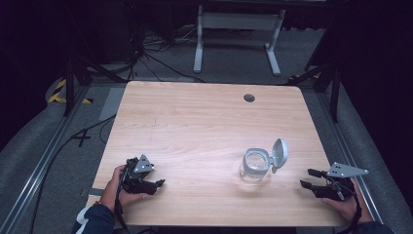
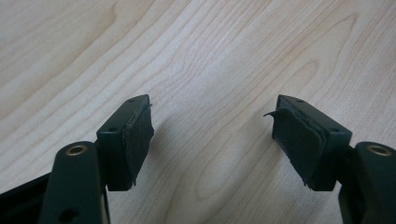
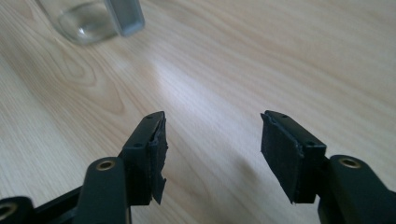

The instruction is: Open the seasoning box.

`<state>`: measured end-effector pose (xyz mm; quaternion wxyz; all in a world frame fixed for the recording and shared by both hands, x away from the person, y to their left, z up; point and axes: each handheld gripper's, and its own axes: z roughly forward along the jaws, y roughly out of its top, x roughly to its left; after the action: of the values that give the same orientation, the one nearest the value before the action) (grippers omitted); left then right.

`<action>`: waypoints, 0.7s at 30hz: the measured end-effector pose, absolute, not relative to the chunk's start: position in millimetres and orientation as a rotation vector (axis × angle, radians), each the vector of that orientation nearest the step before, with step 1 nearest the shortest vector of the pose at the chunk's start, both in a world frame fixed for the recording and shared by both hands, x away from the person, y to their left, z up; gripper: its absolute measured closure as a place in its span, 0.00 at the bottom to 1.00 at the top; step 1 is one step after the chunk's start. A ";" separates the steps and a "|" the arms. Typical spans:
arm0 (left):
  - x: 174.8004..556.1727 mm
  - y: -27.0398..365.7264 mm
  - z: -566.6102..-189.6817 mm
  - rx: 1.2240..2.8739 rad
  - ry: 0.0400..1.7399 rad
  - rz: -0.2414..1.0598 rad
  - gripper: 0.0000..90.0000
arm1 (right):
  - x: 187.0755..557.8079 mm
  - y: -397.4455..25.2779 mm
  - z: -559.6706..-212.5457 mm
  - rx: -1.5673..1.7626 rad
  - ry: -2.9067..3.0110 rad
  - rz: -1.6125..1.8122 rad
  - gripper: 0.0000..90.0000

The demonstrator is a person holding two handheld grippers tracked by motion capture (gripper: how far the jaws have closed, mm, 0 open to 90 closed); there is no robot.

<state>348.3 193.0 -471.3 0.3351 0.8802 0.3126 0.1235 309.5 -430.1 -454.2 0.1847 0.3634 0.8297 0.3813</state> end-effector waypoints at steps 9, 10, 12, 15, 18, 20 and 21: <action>345.1 200.7 -480.8 2.205 0.839 0.341 0.21 | 307.3 -432.5 -466.0 1.058 2.339 1.049 0.37; 345.0 200.7 -480.8 2.205 0.838 0.341 0.21 | 307.6 -432.1 -466.4 1.052 2.337 1.046 0.37; 345.4 201.2 -480.5 2.213 0.830 0.348 0.21 | 307.9 -431.7 -466.4 1.055 2.335 1.045 0.36; 345.2 200.6 -481.0 2.203 0.845 0.345 0.20 | 307.8 -431.6 -466.3 1.059 2.335 1.043 0.36; 345.3 200.6 -481.0 2.204 0.845 0.346 0.20 | 307.8 -431.5 -466.3 1.060 2.335 1.043 0.36; 345.2 200.6 -481.0 2.205 0.848 0.344 0.20 | 307.8 -431.5 -466.3 1.060 2.335 1.043 0.36; 345.6 200.9 -480.7 2.209 0.840 0.356 0.19 | 307.7 -431.5 -466.3 1.061 2.335 1.043 0.36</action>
<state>345.6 200.9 -480.7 0.3668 0.8598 0.3271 0.1385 307.7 -431.5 -466.3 0.1855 0.3765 0.8287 0.3703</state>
